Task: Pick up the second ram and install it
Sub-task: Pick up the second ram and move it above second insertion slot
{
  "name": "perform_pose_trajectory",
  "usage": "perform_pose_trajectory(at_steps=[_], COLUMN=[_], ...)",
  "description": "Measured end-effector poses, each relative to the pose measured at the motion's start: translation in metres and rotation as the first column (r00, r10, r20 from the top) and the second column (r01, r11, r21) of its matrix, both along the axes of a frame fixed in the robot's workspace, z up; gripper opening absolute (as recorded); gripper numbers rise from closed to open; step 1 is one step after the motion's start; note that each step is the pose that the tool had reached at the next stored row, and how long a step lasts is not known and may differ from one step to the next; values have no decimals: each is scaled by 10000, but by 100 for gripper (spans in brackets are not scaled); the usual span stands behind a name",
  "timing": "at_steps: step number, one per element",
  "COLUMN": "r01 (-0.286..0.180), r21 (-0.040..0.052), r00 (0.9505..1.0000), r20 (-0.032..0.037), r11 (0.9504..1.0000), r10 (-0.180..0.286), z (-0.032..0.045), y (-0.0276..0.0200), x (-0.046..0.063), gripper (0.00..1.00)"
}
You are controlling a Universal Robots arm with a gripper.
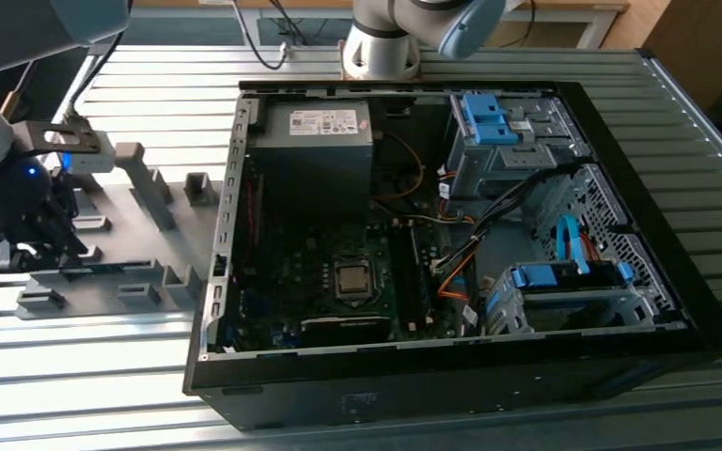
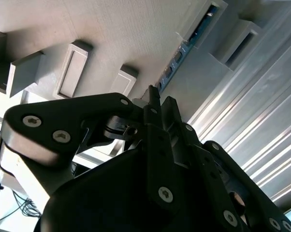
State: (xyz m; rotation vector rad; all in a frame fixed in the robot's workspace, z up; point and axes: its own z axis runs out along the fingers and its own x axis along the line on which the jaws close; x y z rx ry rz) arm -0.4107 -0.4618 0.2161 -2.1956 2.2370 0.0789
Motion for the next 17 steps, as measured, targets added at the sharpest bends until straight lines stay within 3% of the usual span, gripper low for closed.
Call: perform_pose_trajectory(at_steps=[17], r01=[0], r21=[0], r00=[10000], r20=[7], r11=[10000], r10=[0], z=[-144], y=[-1], x=[0], gripper=[24])
